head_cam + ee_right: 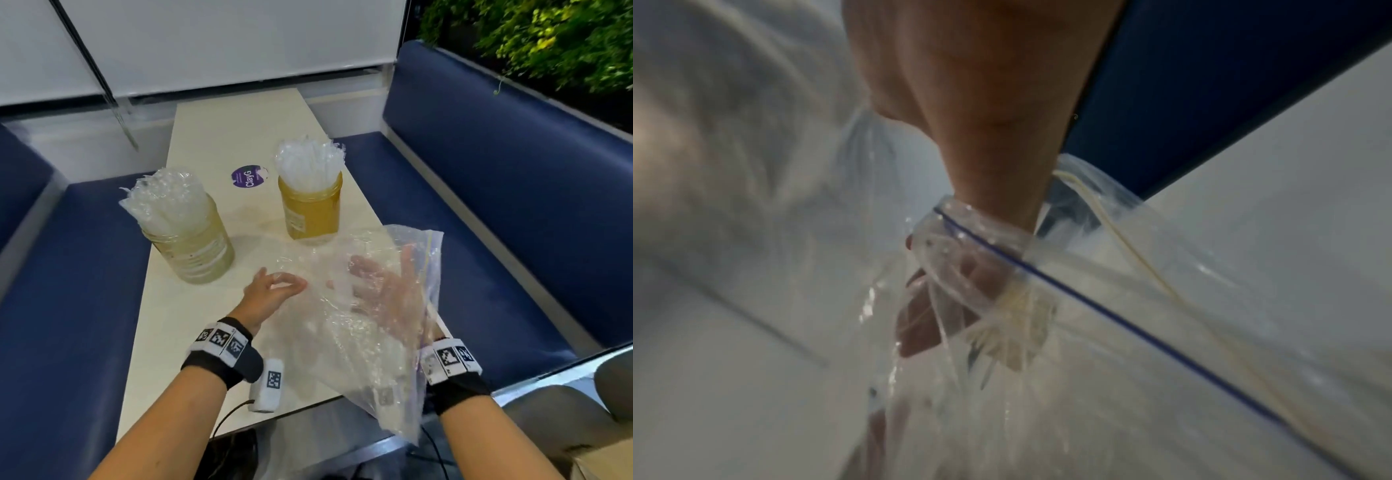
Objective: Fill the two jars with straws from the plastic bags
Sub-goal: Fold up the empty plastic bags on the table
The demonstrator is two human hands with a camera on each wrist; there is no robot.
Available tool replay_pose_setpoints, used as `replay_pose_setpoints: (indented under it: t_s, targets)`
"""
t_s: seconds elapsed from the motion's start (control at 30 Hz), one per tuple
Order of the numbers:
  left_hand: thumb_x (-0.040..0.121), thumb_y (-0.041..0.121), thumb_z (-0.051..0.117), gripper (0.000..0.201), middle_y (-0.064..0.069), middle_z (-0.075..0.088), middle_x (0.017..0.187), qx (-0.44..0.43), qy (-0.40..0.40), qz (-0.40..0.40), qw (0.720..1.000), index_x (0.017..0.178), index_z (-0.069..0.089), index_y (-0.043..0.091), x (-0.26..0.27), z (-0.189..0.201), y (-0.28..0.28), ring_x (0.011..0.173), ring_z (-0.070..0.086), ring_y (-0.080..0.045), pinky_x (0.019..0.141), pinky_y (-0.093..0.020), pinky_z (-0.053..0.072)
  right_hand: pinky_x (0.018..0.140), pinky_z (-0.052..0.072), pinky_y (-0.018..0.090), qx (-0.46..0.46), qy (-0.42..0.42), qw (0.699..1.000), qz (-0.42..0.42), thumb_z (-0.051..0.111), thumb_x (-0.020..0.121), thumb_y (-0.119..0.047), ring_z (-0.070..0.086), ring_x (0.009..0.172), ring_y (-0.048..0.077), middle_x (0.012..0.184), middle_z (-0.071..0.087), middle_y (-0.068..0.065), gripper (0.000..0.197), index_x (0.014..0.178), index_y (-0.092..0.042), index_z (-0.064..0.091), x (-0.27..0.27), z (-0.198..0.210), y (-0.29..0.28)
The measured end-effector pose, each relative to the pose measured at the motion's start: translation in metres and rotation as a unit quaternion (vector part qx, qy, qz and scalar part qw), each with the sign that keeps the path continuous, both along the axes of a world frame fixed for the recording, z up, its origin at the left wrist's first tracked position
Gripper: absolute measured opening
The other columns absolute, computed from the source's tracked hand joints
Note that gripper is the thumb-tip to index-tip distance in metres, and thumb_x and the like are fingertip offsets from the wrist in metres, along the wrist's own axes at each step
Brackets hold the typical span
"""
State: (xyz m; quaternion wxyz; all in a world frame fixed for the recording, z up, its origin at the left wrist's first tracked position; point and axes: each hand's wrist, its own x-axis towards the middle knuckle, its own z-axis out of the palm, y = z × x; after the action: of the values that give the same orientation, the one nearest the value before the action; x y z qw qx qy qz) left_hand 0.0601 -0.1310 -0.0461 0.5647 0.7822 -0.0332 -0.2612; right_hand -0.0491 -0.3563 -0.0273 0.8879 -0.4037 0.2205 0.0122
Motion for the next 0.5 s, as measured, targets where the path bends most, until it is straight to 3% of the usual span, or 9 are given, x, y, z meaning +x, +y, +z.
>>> replay_pose_setpoints:
  t_s: [0.03, 0.07, 0.13, 0.2, 0.27, 0.3, 0.4, 0.5]
  targets:
    - [0.061, 0.065, 0.082, 0.045, 0.004, 0.049, 0.149, 0.018, -0.012, 0.014, 1.0, 0.09, 0.08, 0.03, 0.004, -0.004, 0.004, 0.149, 0.029, -0.018, 0.12, -0.043, 0.027, 0.09, 0.051, 0.056, 0.009, -0.021, 0.999, 0.028, 0.022, 0.087, -0.08, 0.062, 0.109, 0.042, 0.131, 0.065, 0.013, 0.091, 0.124, -0.009, 0.066, 0.004, 0.004, -0.001]
    - [0.069, 0.057, 0.082, 0.038, 0.001, 0.056, 0.143, 0.007, 0.004, 0.022, 1.0, 0.091, 0.08, 0.026, 0.006, -0.005, 0.006, 0.144, 0.038, -0.02, 0.115, -0.038, 0.032, 0.092, 0.051, 0.058, 0.02, -0.033, 0.999, 0.024, 0.02, 0.083, -0.085, 0.058, 0.115, 0.044, 0.136, 0.061, 0.014, 0.098, 0.129, -0.009, 0.062, 0.002, 0.019, 0.003]
    - [0.088, 0.029, 0.075, 0.018, 0.003, 0.071, 0.111, -0.033, 0.052, 0.024, 0.998, 0.098, 0.075, 0.014, 0.004, 0.0, 0.008, 0.116, 0.058, -0.017, 0.088, -0.025, 0.042, 0.101, 0.044, 0.064, 0.047, -0.036, 0.998, 0.034, 0.021, 0.067, -0.094, 0.056, 0.122, 0.048, 0.139, 0.058, 0.017, 0.116, 0.136, -0.008, 0.056, 0.0, 0.024, 0.002]
    - [0.092, 0.02, 0.07, 0.012, 0.005, 0.068, 0.092, -0.024, 0.055, 0.006, 0.998, 0.101, 0.071, 0.011, 0.003, 0.002, 0.01, 0.095, 0.059, -0.012, 0.073, -0.023, 0.039, 0.102, 0.043, 0.065, 0.055, -0.053, 0.997, 0.024, 0.015, 0.066, -0.096, 0.06, 0.119, 0.047, 0.135, 0.061, 0.019, 0.118, 0.133, -0.01, 0.063, -0.004, 0.024, 0.003]
    - [0.093, 0.021, 0.07, 0.008, 0.002, 0.068, 0.092, -0.01, 0.046, -0.002, 0.999, 0.098, 0.07, 0.014, 0.003, 0.003, 0.013, 0.085, 0.06, -0.01, 0.073, -0.025, 0.039, 0.1, 0.046, 0.063, 0.042, -0.074, 0.996, 0.036, 0.014, 0.072, -0.093, 0.063, 0.116, 0.043, 0.131, 0.065, 0.016, 0.108, 0.119, -0.017, 0.074, -0.007, 0.021, 0.005]
    - [0.093, 0.021, 0.07, 0.008, -0.001, 0.069, 0.097, -0.011, 0.04, 0.002, 0.999, 0.097, 0.07, 0.014, 0.004, 0.004, 0.014, 0.083, 0.064, -0.01, 0.076, -0.027, 0.042, 0.101, 0.044, 0.064, 0.038, -0.084, 0.995, 0.042, 0.022, 0.071, -0.093, 0.062, 0.118, 0.044, 0.132, 0.064, 0.015, 0.103, 0.118, -0.018, 0.075, -0.007, 0.02, 0.006]
    - [0.093, 0.019, 0.071, 0.014, -0.012, 0.071, 0.111, -0.033, -0.014, 0.053, 0.998, 0.1, 0.069, 0.007, 0.007, 0.011, 0.026, 0.075, 0.075, -0.016, 0.076, -0.034, 0.057, 0.106, 0.037, 0.066, -0.01, -0.082, 0.995, 0.055, 0.061, 0.053, -0.091, 0.054, 0.128, 0.046, 0.142, 0.056, 0.018, 0.118, 0.14, -0.013, 0.055, -0.008, 0.012, -0.004]
    - [0.093, 0.018, 0.07, 0.02, -0.008, 0.069, 0.112, -0.016, -0.131, 0.066, 0.989, 0.108, 0.067, 0.007, 0.011, 0.032, 0.038, 0.069, 0.073, -0.019, 0.062, -0.029, 0.061, 0.101, 0.047, 0.057, -0.128, -0.072, 0.988, 0.044, 0.068, 0.053, -0.087, 0.06, 0.124, 0.032, 0.14, 0.059, 0.009, 0.116, 0.145, -0.021, 0.045, -0.009, 0.014, -0.021]
